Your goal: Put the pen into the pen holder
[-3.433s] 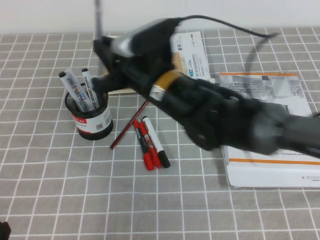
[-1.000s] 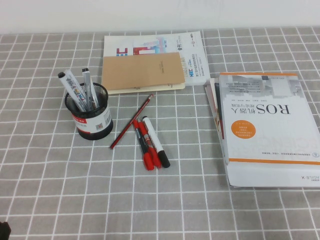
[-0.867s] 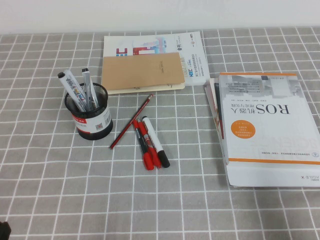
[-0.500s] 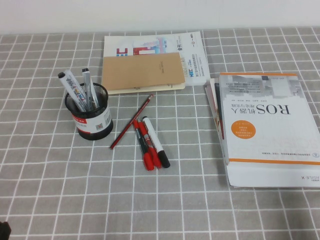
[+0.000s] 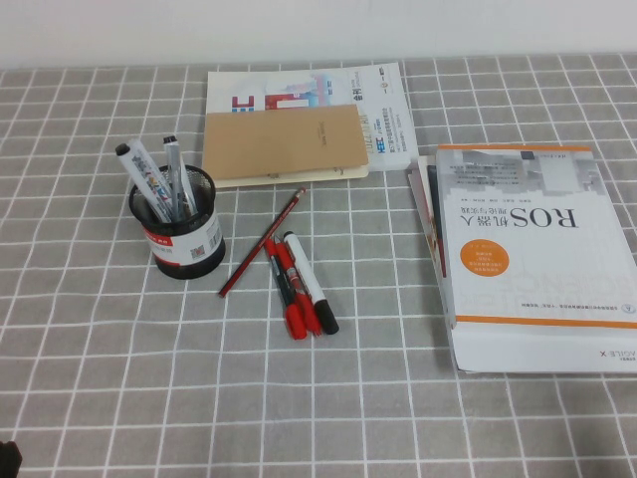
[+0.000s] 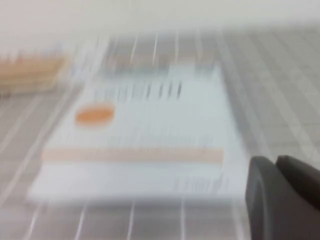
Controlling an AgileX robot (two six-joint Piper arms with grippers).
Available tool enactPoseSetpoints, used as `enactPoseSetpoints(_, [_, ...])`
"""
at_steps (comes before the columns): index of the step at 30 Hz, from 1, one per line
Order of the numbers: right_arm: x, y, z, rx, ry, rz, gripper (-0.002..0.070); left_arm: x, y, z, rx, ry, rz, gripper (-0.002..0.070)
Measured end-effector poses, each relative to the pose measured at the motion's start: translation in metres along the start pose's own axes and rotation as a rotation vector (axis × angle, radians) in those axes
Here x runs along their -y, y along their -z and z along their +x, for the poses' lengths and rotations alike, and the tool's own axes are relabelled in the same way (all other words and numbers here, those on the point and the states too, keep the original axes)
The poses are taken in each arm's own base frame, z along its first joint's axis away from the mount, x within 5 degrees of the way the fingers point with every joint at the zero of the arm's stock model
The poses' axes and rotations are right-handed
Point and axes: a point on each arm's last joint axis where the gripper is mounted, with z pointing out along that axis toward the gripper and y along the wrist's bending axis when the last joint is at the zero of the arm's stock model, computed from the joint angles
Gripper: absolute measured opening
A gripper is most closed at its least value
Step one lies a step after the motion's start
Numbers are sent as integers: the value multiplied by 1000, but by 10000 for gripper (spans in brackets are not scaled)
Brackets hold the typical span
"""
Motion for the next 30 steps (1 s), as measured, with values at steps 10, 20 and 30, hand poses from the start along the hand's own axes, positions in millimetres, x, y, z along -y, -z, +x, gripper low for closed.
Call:
enactPoseSetpoints(10, [-1, 1, 16, -177, -22, -13, -12, 0, 0, 0, 0, 0, 0, -5])
enactPoseSetpoints(20, [-1, 1, 16, -177, 18, -18, -13, 0, 0, 0, 0, 0, 0, -5])
enactPoseSetpoints(30, [-1, 1, 16, -177, 19, -18, -12, 0, 0, 0, 0, 0, 0, -5])
